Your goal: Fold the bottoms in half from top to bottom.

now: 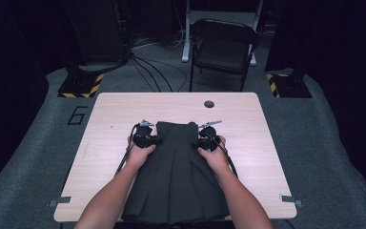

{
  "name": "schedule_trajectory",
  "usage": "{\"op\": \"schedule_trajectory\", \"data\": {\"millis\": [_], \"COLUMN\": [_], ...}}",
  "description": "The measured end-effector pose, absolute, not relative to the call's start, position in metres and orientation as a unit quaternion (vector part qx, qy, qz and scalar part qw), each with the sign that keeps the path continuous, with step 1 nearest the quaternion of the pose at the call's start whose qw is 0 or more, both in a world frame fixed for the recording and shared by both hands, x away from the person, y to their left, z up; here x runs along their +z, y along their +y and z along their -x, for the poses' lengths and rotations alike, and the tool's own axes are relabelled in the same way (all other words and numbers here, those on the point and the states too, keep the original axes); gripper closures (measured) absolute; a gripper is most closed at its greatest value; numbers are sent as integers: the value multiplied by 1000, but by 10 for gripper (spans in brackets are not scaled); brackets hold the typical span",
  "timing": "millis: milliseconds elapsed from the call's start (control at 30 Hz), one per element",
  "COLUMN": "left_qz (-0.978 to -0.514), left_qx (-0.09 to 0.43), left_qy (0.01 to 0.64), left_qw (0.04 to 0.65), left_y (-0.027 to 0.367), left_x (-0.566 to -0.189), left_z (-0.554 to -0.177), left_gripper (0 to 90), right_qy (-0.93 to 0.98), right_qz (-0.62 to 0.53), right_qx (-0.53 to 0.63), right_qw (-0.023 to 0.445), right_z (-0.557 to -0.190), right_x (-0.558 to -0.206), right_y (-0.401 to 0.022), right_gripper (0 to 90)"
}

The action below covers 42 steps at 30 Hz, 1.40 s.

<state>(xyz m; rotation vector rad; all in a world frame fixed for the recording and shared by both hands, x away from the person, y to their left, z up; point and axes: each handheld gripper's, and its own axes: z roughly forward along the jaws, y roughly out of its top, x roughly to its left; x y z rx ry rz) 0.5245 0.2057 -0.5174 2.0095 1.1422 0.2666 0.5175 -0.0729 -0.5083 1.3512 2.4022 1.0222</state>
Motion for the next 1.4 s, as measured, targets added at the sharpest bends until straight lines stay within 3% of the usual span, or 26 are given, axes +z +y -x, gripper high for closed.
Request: {"op": "schedule_trajectory", "data": {"millis": [167,233,467,633,800,867,1400], "left_qz": [-792,-790,-789,-787,-789,-784,-787], "left_qx": [116,112,118,122,129,127,133], "left_qy": [453,455,450,447,440,440,410], "left_qw": [393,394,402,406,410,420,442], "left_y": [204,204,205,207,205,206,202], "left_x": [-513,-511,-504,-497,-490,-487,-471], "left_z": [-523,-523,-523,-523,-522,-521,-509], "left_gripper": [785,788,795,801,816,850,854], "right_qy": [816,816,823,847,846,843,841], "right_qz": [-453,-445,-400,-377,-390,-396,-390], "right_qx": [336,344,387,362,351,353,363], "right_qw": [125,133,116,101,94,87,97], "right_z": [-512,-507,-480,-458,-461,-461,-460], "right_x": [-500,-493,-473,-483,-507,-508,-512], "right_y": [-67,-63,-59,-55,-59,-59,-61], "right_gripper": [489,478,474,488,495,499,507]}}
